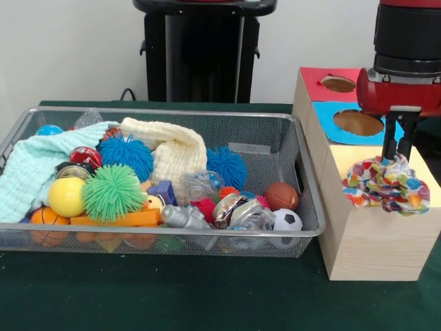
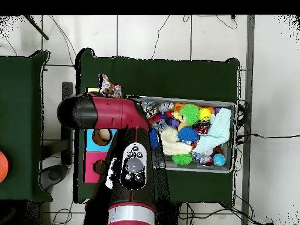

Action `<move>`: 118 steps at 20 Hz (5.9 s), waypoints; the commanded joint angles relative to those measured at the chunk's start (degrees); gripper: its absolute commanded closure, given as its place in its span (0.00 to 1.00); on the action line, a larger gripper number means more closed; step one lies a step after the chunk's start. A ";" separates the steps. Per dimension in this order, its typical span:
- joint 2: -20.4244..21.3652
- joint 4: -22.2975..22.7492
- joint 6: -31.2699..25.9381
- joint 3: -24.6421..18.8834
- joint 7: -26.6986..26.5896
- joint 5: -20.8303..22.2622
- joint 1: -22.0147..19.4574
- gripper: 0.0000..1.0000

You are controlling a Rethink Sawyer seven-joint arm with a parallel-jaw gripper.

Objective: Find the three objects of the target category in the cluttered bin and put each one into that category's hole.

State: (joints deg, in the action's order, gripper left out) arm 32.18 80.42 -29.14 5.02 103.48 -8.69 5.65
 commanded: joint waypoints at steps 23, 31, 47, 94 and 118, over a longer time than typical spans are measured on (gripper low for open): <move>-0.81 6.92 -2.05 1.38 14.56 -3.24 3.53 0.00; 0.17 8.13 -1.20 1.25 14.00 -4.22 3.31 0.00; 2.97 8.61 -0.32 -0.20 11.19 -4.46 1.73 1.00; -5.51 -1.94 2.68 -1.85 8.77 -3.02 -0.94 1.00; -7.05 2.70 3.48 -2.58 8.55 -2.58 -1.22 1.00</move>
State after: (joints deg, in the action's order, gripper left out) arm 28.69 76.53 -27.75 6.80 103.53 -11.63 6.37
